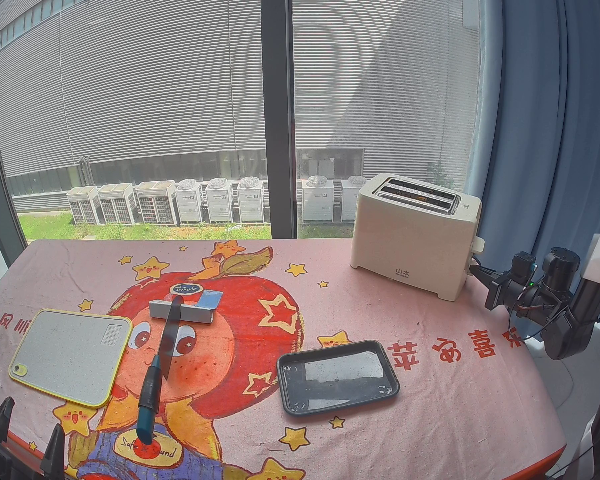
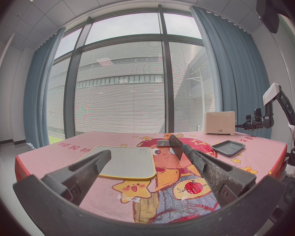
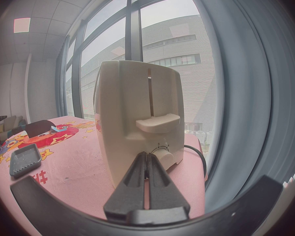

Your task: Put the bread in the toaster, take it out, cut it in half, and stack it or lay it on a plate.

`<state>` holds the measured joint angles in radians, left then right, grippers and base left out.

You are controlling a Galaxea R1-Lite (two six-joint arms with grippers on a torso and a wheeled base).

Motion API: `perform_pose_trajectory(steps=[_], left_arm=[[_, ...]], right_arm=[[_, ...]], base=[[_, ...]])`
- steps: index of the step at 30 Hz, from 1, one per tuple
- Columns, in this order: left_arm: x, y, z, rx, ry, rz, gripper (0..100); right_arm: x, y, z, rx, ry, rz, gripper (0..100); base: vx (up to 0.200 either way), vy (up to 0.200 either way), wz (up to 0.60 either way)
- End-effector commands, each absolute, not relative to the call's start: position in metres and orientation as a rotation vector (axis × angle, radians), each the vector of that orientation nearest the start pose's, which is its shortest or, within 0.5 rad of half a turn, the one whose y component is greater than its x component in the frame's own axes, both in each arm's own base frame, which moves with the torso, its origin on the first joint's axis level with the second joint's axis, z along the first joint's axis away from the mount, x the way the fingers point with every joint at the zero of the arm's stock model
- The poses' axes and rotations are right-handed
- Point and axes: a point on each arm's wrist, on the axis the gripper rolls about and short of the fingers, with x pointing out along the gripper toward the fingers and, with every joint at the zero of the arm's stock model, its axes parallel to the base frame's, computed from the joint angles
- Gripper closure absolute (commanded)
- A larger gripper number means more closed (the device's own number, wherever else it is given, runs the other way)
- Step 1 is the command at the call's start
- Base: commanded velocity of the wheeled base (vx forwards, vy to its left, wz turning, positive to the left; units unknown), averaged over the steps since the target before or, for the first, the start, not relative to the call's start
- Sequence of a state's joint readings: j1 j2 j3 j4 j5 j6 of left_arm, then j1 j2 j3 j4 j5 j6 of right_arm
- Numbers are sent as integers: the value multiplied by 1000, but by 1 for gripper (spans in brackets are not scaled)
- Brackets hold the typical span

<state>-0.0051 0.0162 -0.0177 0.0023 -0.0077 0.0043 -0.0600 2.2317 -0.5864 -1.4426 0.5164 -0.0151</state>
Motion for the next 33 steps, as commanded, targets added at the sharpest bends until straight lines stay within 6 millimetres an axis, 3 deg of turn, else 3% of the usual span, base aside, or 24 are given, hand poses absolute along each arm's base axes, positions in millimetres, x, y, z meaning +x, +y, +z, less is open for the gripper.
perform_pose_trajectory(steps=[1,33], left_arm=[[-23,0,75,5,3,-14,0],[-23,0,75,5,3,-12,0]], right_arm=[[345,-10,32,47,206,455,100],[345,-13,21,56,235,446,100]], base=[[0,0,0],[0,0,0]])
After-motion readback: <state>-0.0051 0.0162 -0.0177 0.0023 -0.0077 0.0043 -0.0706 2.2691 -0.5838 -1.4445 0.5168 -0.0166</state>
